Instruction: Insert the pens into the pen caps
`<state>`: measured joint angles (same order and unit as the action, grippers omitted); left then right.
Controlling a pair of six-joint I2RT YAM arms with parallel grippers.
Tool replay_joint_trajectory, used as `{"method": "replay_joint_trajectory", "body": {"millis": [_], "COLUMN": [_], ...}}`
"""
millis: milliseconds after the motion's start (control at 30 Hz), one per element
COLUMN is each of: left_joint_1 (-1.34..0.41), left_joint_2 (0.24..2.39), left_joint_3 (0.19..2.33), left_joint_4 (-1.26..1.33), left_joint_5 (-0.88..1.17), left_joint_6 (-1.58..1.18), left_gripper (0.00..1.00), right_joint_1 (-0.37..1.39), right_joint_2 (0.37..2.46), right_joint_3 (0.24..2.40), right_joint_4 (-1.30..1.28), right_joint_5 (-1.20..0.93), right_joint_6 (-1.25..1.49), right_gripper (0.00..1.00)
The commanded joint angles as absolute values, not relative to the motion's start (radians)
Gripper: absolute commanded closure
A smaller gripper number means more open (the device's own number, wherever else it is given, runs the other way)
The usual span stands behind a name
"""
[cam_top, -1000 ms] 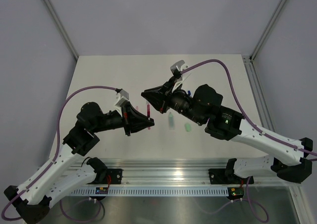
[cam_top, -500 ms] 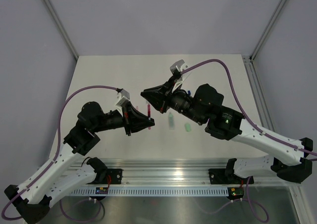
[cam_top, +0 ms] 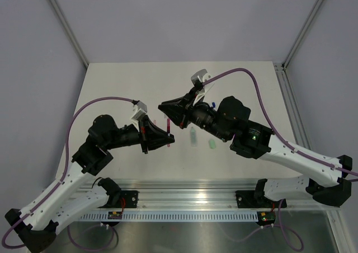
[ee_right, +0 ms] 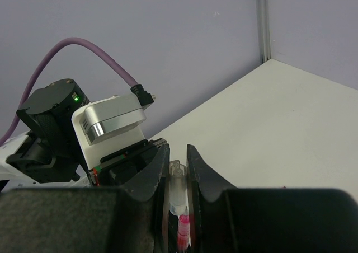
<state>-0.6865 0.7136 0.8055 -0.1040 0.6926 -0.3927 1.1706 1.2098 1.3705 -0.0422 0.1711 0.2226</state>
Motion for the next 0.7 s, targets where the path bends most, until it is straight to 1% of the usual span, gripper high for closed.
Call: {"method": "replay_joint_trajectory", "body": {"millis": [0,233,667], "left_joint_1": [-0.69,-0.689,-0.689], "left_joint_2": [0.71,0.709,0.706], "left_joint_3": [0.851,0.85,0.847], "left_joint_4": [-0.035,-0.037,-0.037], "left_joint_5": [0.699,0.698,0.687], "left_joint_6": [-0.385,-0.387,-0.387], "left_gripper": [1.0,1.0,1.0], "right_joint_1": [1.161,1.138,1.118], "right_joint_2": [1.209,1.193,1.192], "right_joint_3": [1.385,1.424,1.37], "right_joint_4": [-0.035,-0.045,-0.02], "right_joint_5": [0.183,0.193,0.153], "right_joint_6": [0.204,0.189,0.241], "right_gripper": [1.0,1.0,1.0]}}
